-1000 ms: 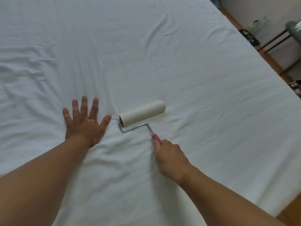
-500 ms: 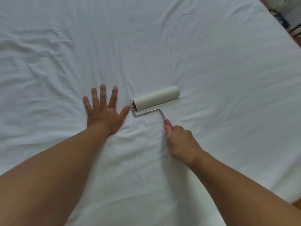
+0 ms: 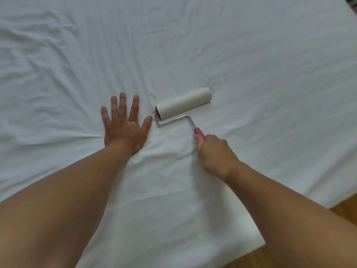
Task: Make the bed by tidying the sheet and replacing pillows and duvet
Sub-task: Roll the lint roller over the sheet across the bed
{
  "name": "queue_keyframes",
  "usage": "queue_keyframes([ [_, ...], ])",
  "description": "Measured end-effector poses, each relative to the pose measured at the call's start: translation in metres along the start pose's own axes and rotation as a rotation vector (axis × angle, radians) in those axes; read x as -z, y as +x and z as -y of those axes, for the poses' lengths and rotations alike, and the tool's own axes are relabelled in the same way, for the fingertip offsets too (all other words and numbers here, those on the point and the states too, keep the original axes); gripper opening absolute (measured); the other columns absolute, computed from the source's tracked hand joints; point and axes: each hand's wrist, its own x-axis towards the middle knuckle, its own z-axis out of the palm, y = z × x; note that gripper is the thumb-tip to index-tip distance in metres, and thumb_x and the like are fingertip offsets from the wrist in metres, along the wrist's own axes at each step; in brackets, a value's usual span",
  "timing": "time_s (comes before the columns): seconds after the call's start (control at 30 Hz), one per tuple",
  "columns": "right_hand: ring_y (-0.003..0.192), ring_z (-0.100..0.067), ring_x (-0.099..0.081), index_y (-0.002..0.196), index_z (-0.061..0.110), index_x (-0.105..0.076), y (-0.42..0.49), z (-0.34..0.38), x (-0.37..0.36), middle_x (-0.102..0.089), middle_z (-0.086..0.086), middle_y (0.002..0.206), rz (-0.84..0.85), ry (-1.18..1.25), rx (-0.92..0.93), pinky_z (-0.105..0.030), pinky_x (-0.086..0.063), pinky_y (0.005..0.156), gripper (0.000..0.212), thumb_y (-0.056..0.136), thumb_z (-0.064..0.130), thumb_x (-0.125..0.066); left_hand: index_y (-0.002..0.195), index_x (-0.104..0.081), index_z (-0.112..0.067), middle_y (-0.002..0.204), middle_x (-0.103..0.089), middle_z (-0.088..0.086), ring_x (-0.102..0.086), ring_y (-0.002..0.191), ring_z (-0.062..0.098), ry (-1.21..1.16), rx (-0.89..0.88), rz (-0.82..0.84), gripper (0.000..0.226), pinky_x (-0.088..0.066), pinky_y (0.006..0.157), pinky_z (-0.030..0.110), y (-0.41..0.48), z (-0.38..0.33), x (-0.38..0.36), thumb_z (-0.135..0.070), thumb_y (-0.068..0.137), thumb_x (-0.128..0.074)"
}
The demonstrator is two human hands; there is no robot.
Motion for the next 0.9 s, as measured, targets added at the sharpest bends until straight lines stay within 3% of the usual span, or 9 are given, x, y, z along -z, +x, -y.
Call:
queue_keyframes([
  [0.07,0.082,-0.029,-0.051,0.093,0.022,-0.046,-0.051,-0.051,-0.006,-0.06,-0.008,0.096,0.014,-0.044,-0.036,-0.04,-0.045,0.076,0.044,0.102,0.058,-0.022,0.158,0.016,-0.035,0.167,0.021,-0.002,0.021,0.153,0.021,-0.003,-0.001,-0.007,0.074,0.011,0.123,0.052,-0.012,-0.001,-0.003,-0.069,0.096,-0.003],
  [0.17,0.074,-0.025,-0.05,0.084,0.027,-0.04,-0.126,-0.1,-0.006,-0.057,-0.001,0.083,0.096,-0.089,-0.19,-0.041,-0.044,0.072,0.049,0.094,0.068,-0.016,0.16,0.009,-0.032,0.169,0.013,-0.002,0.015,0.154,0.019,-0.014,0.007,-0.056,0.071,0.009,0.123,0.051,-0.035,-0.006,-0.01,-0.064,0.099,-0.006],
  [0.3,0.091,-0.033,-0.059,0.101,0.023,-0.047,-0.1,-0.09,-0.006,-0.059,-0.006,0.096,0.073,-0.17,-0.065,-0.042,-0.047,0.075,0.047,0.101,0.06,-0.018,0.161,0.006,-0.032,0.169,0.009,-0.003,0.012,0.155,0.017,-0.038,0.029,-0.071,0.069,0.009,0.124,0.049,-0.065,-0.016,-0.019,-0.062,0.1,-0.009],
  [0.43,0.105,-0.036,-0.059,0.112,0.016,-0.055,-0.039,-0.043,-0.009,-0.061,-0.013,0.11,0.011,0.009,-0.002,-0.04,-0.045,0.085,0.052,0.103,0.058,-0.026,0.159,0.012,-0.035,0.168,0.015,-0.006,0.017,0.154,0.016,0.005,0.075,-0.04,0.07,0.011,0.123,0.047,-0.081,-0.02,-0.023,-0.063,0.098,-0.007],
  [0.53,0.099,-0.035,-0.057,0.111,0.016,-0.051,-0.057,-0.075,-0.013,-0.059,-0.011,0.107,0.039,-0.043,0.042,-0.039,-0.043,0.08,0.049,0.103,0.056,-0.024,0.158,0.017,-0.036,0.168,0.019,-0.006,0.02,0.153,0.017,0.031,0.082,-0.016,0.07,0.011,0.123,0.048,-0.09,-0.019,-0.025,-0.066,0.097,-0.003],
  [0.7,0.074,-0.026,-0.053,0.087,0.027,-0.041,-0.151,-0.174,-0.015,-0.055,0.0,0.079,0.095,-0.06,-0.028,-0.041,-0.048,0.073,0.04,0.099,0.061,-0.023,0.158,0.017,-0.034,0.167,0.02,-0.004,0.021,0.153,0.018,-0.015,0.103,0.018,0.073,0.011,0.123,0.05,-0.133,-0.039,-0.031,-0.068,0.096,-0.003],
  [0.83,0.084,-0.03,-0.06,0.093,0.028,-0.042,-0.166,-0.193,-0.014,-0.052,0.002,0.079,0.102,-0.136,-0.018,-0.04,-0.047,0.072,0.038,0.1,0.06,-0.021,0.158,0.02,-0.031,0.167,0.023,-0.001,0.023,0.152,0.019,-0.032,0.111,0.055,0.076,0.011,0.123,0.051,-0.179,-0.061,-0.038,-0.07,0.095,-0.002],
  [0.9,0.08,-0.027,-0.054,0.106,0.025,-0.047,-0.153,-0.182,-0.013,-0.051,0.001,0.086,0.088,-0.185,0.046,-0.039,-0.044,0.07,0.041,0.103,0.054,-0.018,0.156,0.024,-0.03,0.165,0.027,-0.001,0.026,0.151,0.019,-0.013,0.131,0.082,0.079,0.012,0.122,0.052,-0.186,-0.066,-0.041,-0.071,0.093,0.002],
])
